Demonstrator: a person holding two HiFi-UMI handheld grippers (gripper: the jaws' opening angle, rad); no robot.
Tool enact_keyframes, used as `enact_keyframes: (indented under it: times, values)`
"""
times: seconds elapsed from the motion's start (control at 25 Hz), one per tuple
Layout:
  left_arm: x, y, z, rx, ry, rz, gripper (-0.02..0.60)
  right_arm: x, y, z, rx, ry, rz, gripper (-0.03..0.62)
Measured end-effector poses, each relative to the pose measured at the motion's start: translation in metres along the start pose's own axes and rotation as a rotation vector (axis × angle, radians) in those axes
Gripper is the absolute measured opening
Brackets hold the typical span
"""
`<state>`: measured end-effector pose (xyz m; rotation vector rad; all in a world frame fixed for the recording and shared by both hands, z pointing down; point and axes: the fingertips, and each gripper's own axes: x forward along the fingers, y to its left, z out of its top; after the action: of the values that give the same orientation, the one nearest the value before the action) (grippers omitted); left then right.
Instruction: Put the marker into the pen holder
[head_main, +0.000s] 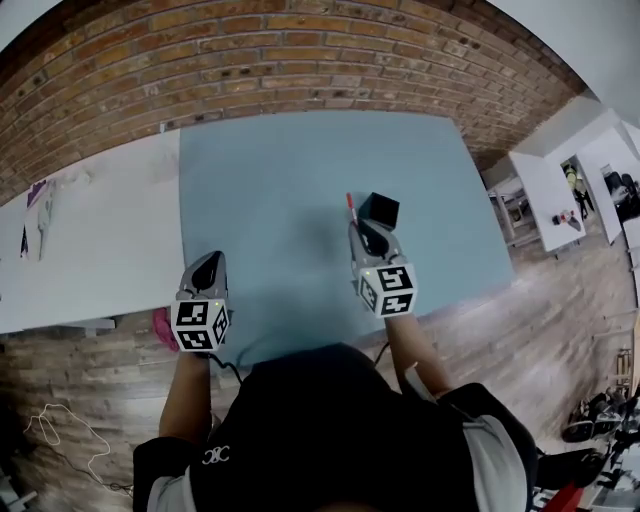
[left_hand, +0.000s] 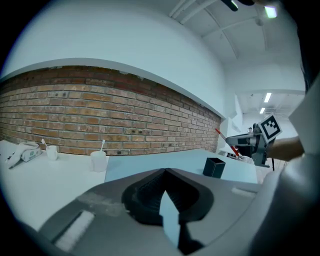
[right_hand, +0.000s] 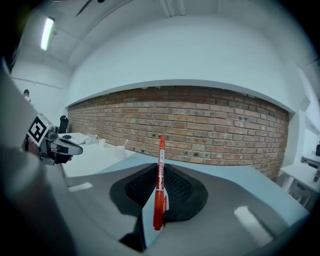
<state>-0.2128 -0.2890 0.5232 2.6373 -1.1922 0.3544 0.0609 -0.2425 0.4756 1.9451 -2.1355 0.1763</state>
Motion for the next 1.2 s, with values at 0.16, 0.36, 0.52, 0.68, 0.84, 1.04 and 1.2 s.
enact_keyframes:
  times: [0.16, 0.36, 0.52, 0.68, 0.84, 1.04, 1.2]
  values:
    - [0.011, 0.001, 0.005, -0.006, -0.005, -0.030, 0.006, -0.016, -0.030, -0.007, 0.008, 0.016, -0.093, 0.049]
    - [0.020, -0.003, 0.009, 0.008, -0.011, -0.091, 0.006, -0.030, -0.048, -0.012, 0.009, 0.027, -0.204, 0.049]
    - [0.025, -0.004, 0.002, 0.011, 0.004, -0.139, 0.006, -0.041, -0.043, -0.016, 0.005, 0.049, -0.240, 0.049]
    - [0.029, -0.011, -0.003, 0.014, 0.012, -0.189, 0.006, -0.053, -0.035, -0.021, -0.027, 0.075, -0.273, 0.049]
    - [0.031, -0.016, -0.017, 0.032, 0.032, -0.226, 0.006, -0.063, -0.033, -0.028, -0.038, 0.100, -0.300, 0.049]
    - [0.032, -0.017, -0.026, -0.018, 0.044, -0.241, 0.008, -0.066, -0.039, -0.026, -0.034, 0.116, -0.312, 0.049]
    - [0.037, -0.015, -0.027, -0.043, 0.045, -0.247, 0.006, -0.063, -0.048, -0.021, -0.042, 0.112, -0.311, 0.049]
